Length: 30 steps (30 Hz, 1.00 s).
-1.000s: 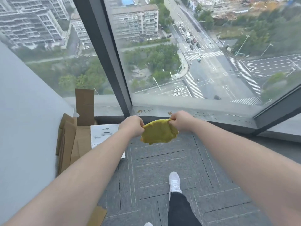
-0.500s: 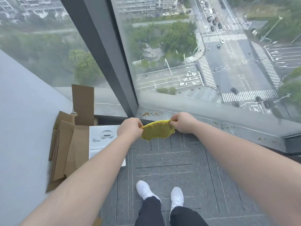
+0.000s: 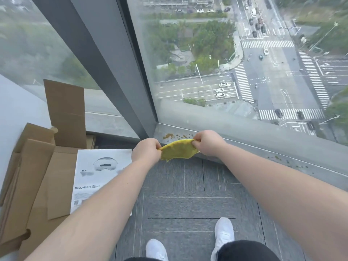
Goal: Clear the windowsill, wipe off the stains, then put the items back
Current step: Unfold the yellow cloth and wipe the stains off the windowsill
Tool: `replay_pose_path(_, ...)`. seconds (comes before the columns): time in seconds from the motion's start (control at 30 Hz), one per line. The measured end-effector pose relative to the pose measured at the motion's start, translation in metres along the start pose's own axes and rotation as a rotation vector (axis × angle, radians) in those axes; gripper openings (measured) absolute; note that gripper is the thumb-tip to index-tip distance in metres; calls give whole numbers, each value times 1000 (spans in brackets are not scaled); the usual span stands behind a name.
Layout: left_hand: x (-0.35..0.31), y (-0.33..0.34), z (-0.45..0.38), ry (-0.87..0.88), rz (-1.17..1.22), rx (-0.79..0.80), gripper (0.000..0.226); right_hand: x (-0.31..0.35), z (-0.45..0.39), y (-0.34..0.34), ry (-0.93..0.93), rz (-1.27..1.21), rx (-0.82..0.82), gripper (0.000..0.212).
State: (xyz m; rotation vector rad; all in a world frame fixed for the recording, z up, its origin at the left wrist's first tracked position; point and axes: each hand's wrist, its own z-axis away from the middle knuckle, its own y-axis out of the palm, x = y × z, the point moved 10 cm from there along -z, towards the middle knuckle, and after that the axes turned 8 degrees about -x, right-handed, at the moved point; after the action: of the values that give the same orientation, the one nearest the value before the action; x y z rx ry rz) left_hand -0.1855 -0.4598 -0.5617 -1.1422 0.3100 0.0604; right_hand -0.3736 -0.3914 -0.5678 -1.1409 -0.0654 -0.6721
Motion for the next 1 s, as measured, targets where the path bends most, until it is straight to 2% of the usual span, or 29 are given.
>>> replay_pose_path(0.2,17,97,-81,5,29,-51,14,-49,-94,76,-8,27,-52,25)
replay_pose_path(0.27,17,109,-110,33,66,-134,15,-53,-120,76,-12,8,-180,25)
replay_pose_path(0.33,15,103,-135,69,152,-293,17,-54,-140,69,-53,-73,-357,28)
replay_pose_path(0.4,13,96,-149,139,218,-449,19,-49,-148,66,-187,-98,-530,29)
replay_pose_path(0.47,19,107,-158,213,203,-500,19,-45,-153,82,-387,-51,-628,25)
replay_pose_path(0.53,34,142,-168,260,118,-422,22,-52,-168,128,-493,130,-516,24)
replay_pose_path(0.6,56,183,-174,247,-8,-292,28,-66,-186,185,-475,384,-290,28)
replay_pose_path(0.67,74,204,-176,204,-34,-264,30,-71,-197,216,-466,475,-195,33)
replay_pose_path(0.83,87,204,-185,150,71,-393,27,-31,-220,243,-499,394,-233,42)
replay_pose_path(1.0,82,202,-202,192,71,-448,25,-5,-255,282,-366,329,-218,59)
